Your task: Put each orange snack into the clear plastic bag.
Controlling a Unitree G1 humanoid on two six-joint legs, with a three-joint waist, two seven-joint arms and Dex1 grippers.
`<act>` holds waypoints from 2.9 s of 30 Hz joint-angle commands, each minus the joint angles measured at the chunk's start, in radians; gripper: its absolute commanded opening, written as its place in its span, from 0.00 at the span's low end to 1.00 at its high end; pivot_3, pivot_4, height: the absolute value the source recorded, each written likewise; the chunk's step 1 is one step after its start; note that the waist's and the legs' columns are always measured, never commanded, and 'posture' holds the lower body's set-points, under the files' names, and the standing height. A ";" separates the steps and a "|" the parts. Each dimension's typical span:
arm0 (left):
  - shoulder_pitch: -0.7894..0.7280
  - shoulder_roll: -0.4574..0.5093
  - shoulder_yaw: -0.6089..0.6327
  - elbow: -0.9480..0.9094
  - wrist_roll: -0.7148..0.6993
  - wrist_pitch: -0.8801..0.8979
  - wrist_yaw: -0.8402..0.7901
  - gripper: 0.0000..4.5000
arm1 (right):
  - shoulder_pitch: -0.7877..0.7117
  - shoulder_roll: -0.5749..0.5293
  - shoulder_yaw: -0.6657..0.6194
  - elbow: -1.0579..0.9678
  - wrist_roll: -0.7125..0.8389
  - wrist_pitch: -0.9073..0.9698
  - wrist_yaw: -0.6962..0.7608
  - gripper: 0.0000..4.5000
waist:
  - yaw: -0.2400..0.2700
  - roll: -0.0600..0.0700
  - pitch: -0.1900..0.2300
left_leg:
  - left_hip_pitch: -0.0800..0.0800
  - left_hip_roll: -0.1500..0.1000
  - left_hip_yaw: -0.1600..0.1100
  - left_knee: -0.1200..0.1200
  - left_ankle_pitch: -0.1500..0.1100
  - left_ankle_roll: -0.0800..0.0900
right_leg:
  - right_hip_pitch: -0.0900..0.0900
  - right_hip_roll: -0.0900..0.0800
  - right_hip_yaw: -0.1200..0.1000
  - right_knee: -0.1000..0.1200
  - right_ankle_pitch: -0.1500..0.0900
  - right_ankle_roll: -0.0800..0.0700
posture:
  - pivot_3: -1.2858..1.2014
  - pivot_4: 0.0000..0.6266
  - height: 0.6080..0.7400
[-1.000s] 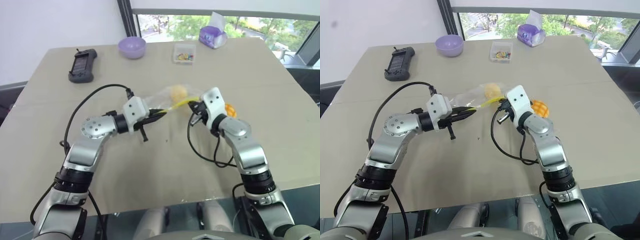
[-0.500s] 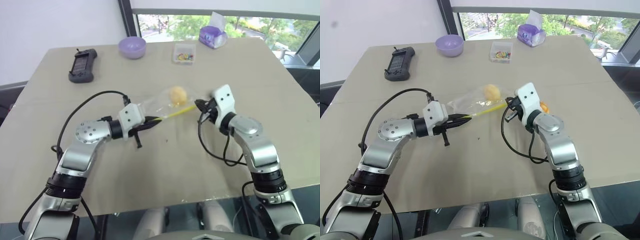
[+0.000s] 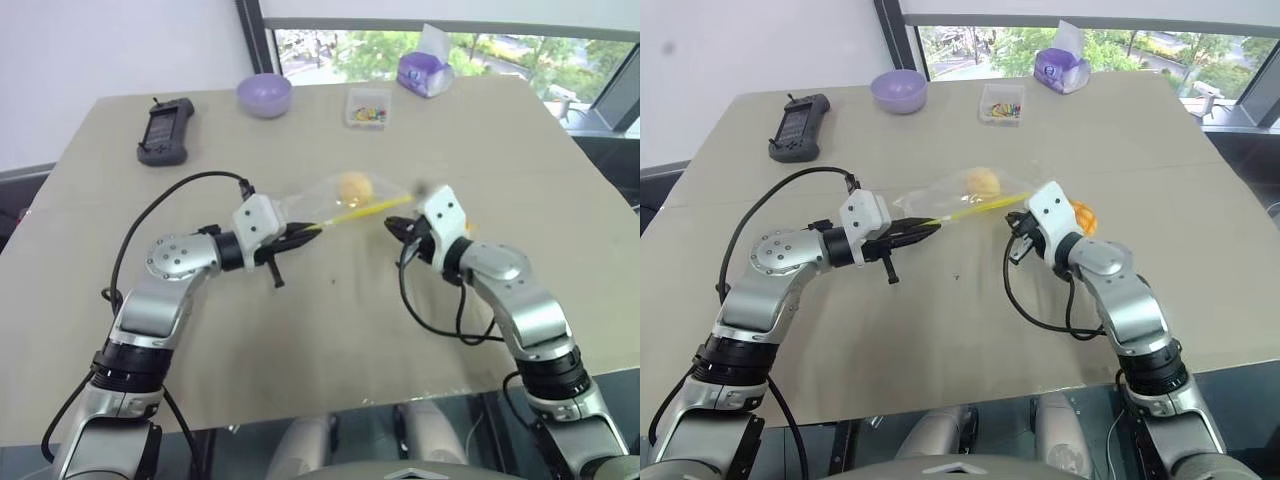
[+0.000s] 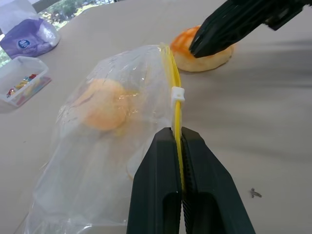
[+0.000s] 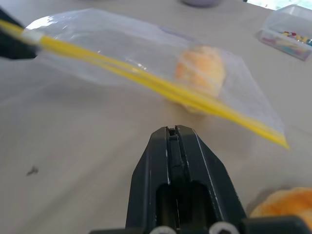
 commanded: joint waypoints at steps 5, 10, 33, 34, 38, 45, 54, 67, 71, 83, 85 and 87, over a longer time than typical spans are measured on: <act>0.002 0.012 0.012 -0.049 -0.004 -0.011 -0.014 0.00 | -0.059 0.030 -0.018 0.055 0.002 -0.056 -0.045 0.00 | 0.001 0.000 0.000 | -0.001 0.000 -0.001 -0.001 0.000 0.000 | 0.000 0.000 -0.001 -0.001 0.000 0.000 | 0.52 0.24 1.00; 0.008 0.011 0.011 -0.059 -0.003 -0.010 -0.011 0.00 | -0.061 0.032 -0.014 0.071 0.006 -0.068 -0.041 0.00 | 0.001 0.000 0.000 | -0.001 0.000 -0.001 0.000 0.000 0.000 | 0.000 0.000 -0.001 -0.001 0.000 0.000 | 0.52 0.24 1.00; 0.014 0.010 0.006 -0.057 0.005 -0.017 -0.012 0.00 | -0.042 -0.033 -0.023 -0.012 0.071 -0.004 -0.018 0.00 | 0.001 0.000 0.000 | -0.001 0.000 -0.001 0.000 0.000 0.000 | 0.000 0.000 -0.001 -0.001 0.000 0.000 | 0.52 0.24 1.00; 0.015 0.011 0.005 -0.058 0.005 -0.017 -0.013 0.00 | -0.047 -0.029 -0.022 -0.004 0.071 -0.007 -0.020 0.00 | 0.001 0.000 0.000 | -0.001 0.000 -0.001 0.000 0.000 0.000 | 0.000 0.000 -0.001 -0.001 0.000 0.000 | 0.52 0.24 1.00; 0.020 0.013 0.005 -0.063 0.006 -0.018 -0.014 0.00 | -0.061 -0.018 -0.020 0.010 0.073 -0.012 -0.019 0.00 | 0.001 0.000 0.000 | -0.001 0.000 -0.001 0.000 0.000 0.000 | 0.000 0.000 -0.001 -0.001 0.000 0.000 | 0.52 0.24 1.00; 0.032 0.014 0.002 -0.072 0.007 -0.019 -0.016 0.00 | -0.077 -0.004 -0.022 0.024 0.076 -0.018 -0.019 0.00 | 0.001 0.000 0.000 | -0.001 0.000 -0.001 0.000 0.000 0.000 | 0.000 0.000 -0.001 -0.001 0.000 0.000 | 0.52 0.24 1.00; 0.038 0.014 0.006 -0.068 0.010 -0.022 -0.016 0.00 | -0.075 -0.013 -0.036 -0.016 0.109 0.009 -0.001 0.00 | 0.001 0.000 0.000 | -0.001 0.000 -0.001 0.000 0.000 0.000 | 0.000 0.000 -0.001 -0.001 0.000 0.000 | 0.52 0.24 1.00; 0.047 0.011 -0.002 -0.068 0.015 -0.041 -0.035 0.00 | -0.069 -0.013 0.004 -0.013 0.119 0.018 0.014 0.00 | 0.001 0.000 0.000 | -0.001 0.000 -0.001 0.000 0.000 0.000 | 0.000 0.000 -0.001 -0.001 0.000 0.000 | 0.52 0.24 1.00; 0.047 0.008 -0.003 -0.067 0.016 -0.044 -0.039 0.00 | -0.072 0.002 0.002 0.012 0.125 0.011 0.008 0.00 | 0.001 0.000 0.000 | -0.001 0.000 -0.001 0.000 0.000 0.000 | 0.000 0.000 -0.001 -0.001 0.000 0.000 | 0.52 0.24 1.00; 0.066 -0.002 0.000 -0.086 0.001 -0.037 -0.046 0.00 | -0.097 0.230 -0.172 0.147 0.307 0.055 -0.090 0.00 | 0.000 0.000 0.000 | 0.000 0.000 -0.001 0.000 0.000 0.000 | 0.000 0.000 -0.001 -0.001 0.000 0.000 | 0.52 0.24 1.00; 0.065 -0.003 0.001 -0.090 -0.002 -0.034 -0.047 0.00 | -0.104 0.252 -0.182 0.191 0.312 0.047 -0.105 0.00 | -0.002 0.000 0.000 | 0.000 0.000 -0.001 0.000 0.000 0.000 | 0.000 0.000 -0.001 0.000 0.000 0.000 | 0.52 0.24 1.00; 0.062 -0.005 0.002 -0.091 -0.003 -0.032 -0.047 0.00 | -0.106 0.257 -0.172 0.223 0.297 0.032 -0.111 0.00 | -0.002 0.000 0.000 | 0.000 0.000 -0.001 -0.001 0.000 0.000 | 0.000 0.000 -0.001 0.000 0.000 0.000 | 0.52 0.24 1.00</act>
